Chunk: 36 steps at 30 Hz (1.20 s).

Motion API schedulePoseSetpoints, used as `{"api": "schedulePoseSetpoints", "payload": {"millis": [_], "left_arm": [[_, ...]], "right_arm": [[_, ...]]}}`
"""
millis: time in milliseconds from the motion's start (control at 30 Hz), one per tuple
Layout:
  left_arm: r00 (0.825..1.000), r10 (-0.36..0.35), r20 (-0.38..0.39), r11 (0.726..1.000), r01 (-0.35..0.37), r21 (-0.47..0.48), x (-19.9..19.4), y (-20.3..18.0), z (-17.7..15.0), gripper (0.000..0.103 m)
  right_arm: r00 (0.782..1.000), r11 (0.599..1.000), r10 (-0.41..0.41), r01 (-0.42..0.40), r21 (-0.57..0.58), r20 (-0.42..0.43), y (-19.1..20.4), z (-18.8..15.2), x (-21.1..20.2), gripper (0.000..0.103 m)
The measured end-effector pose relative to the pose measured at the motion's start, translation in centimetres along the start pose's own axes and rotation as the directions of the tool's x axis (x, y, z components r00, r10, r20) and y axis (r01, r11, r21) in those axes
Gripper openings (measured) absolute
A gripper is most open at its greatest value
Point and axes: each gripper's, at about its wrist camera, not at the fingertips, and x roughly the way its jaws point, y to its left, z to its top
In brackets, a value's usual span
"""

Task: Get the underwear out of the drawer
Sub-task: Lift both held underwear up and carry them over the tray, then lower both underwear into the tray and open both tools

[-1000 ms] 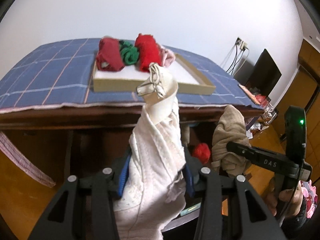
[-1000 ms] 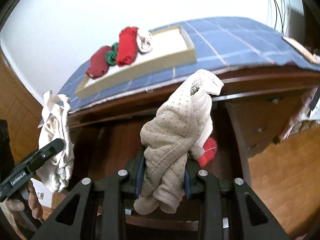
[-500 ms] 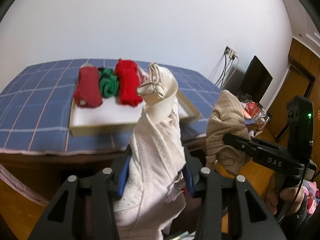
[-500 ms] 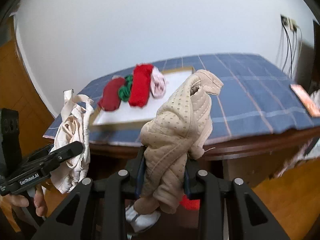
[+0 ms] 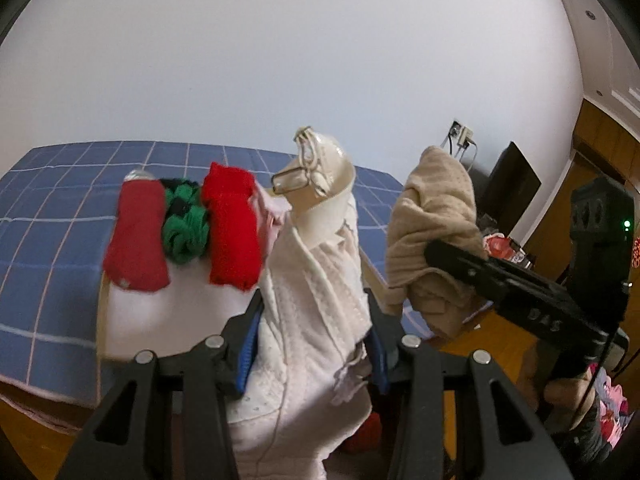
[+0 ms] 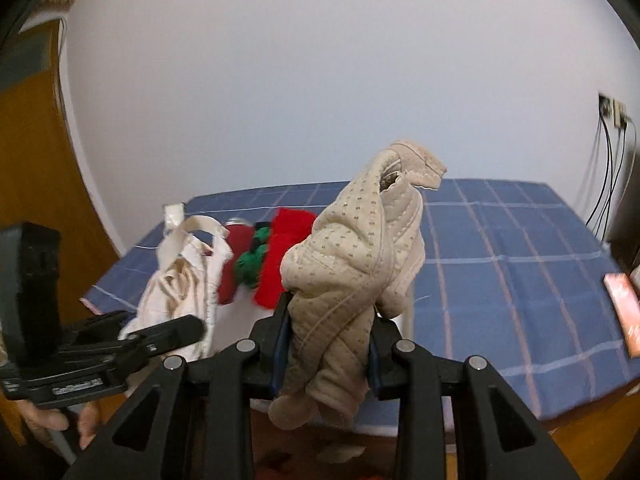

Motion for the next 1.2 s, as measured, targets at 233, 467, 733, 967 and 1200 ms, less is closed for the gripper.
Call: {"api": "schedulePoseSetpoints", "payload": {"millis": [233, 467, 733, 967, 1200], "left_arm": [[0.999, 0.013, 0.035, 0.999, -0.012, -0.04, 4.7, -0.5, 3.8, 0.044], [0.998, 0.058, 0.013, 0.994, -0.057, -0.092, 9.9, -0.1, 5.6, 0.044], [0.997, 0.057, -0.052, 0.988, -0.064, -0.141, 14.3, 1.0, 6.3, 0.044], [0.991, 0.085, -0.102, 0.979, -0.102, -0.178, 16.8, 2.4, 6.4, 0.044], [0.984, 0.12, -0.133, 0.977, -0.141, -0.158, 18.5, 2.5, 6.8, 0.048]], "right_arm": [[0.994, 0.993, -0.084, 0.077, -0.092, -0.07, -1.5, 3.4, 5.8, 0.033], [0.991, 0.994, -0.077, 0.068, -0.082, -0.113, -3.3, 4.4, 10.6, 0.033], [0.972, 0.994, -0.05, 0.027, -0.102, -0.231, -4.8, 4.9, 15.6, 0.033], [0.957, 0.986, -0.053, 0.004, -0.168, -0.285, -4.3, 4.9, 19.0, 0.033], [0.947, 0.977, -0.055, -0.014, -0.213, -0.316, -3.8, 4.7, 22.2, 0.033]]}}
